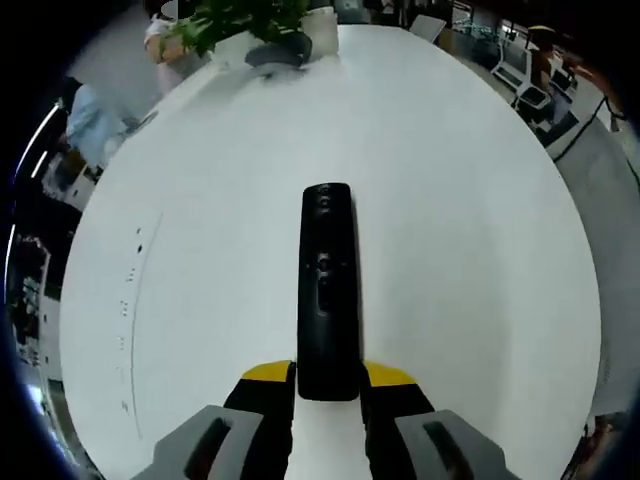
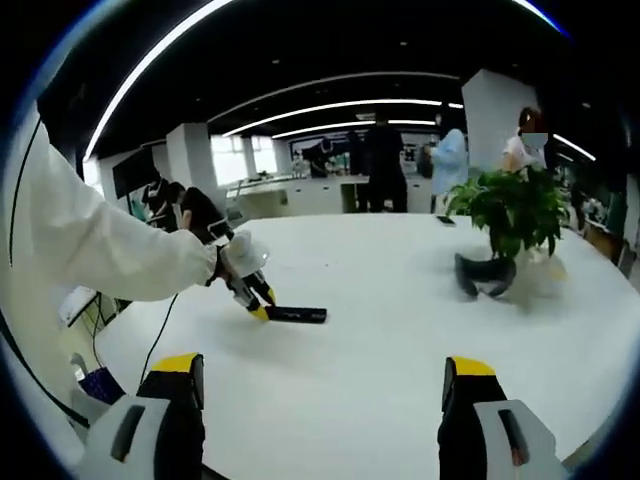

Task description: Press the specified remote control buttons in sequence, fully releasing each button before pressing the next.

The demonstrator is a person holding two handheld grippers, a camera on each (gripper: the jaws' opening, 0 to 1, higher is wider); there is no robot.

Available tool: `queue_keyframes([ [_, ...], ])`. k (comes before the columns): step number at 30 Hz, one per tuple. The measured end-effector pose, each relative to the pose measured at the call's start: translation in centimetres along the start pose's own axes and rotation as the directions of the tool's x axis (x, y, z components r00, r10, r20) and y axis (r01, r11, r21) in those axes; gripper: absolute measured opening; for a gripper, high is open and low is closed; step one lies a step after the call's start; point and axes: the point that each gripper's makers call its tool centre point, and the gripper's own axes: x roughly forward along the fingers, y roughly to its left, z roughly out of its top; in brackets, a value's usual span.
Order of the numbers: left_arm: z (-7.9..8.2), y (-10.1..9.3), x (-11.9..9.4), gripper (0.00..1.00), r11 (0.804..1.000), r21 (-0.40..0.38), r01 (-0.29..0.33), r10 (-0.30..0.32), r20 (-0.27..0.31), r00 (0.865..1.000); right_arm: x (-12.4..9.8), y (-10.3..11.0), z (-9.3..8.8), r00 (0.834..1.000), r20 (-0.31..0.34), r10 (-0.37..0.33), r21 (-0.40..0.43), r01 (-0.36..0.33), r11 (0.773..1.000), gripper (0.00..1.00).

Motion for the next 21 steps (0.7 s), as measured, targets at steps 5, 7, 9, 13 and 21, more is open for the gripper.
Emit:
queue_keyframes([
  [5,-0.5,1.3,-0.4,0.35,0.98,-0.125,-0.156,0.156,-0.004,0.988,-0.2,0.7,0.6,0.999,0.023,0.028,-0.001,-0.028,1.0,0.99],
  [7,-0.8,1.6,-0.7,0.42,0.964,-0.191,-0.184,0.186,-0.006,0.983,-0.2,0.8,0.8,0.999,0.024,0.029,-0.007,-0.029,1.0,0.99],
  [9,-1.0,1.6,-0.8,0.47,0.954,-0.231,-0.192,0.198,0.001,0.98,-0.3,0.8,1.0,0.999,0.031,0.035,0.0,-0.035,0.999,0.99],
  [13,-1.7,1.1,-1.5,0.57,0.94,-0.275,-0.204,0.208,-0.016,0.978,-1.0,0.9,1.5,0.997,0.07,0.04,0.021,-0.042,0.999,0.99],
  [21,-1.5,0.1,-5.1,0.7,0.888,-0.392,-0.242,0.273,0.026,0.962,-2.5,1.6,-0.6,0.997,0.046,0.058,0.029,-0.059,0.998,0.99],
])
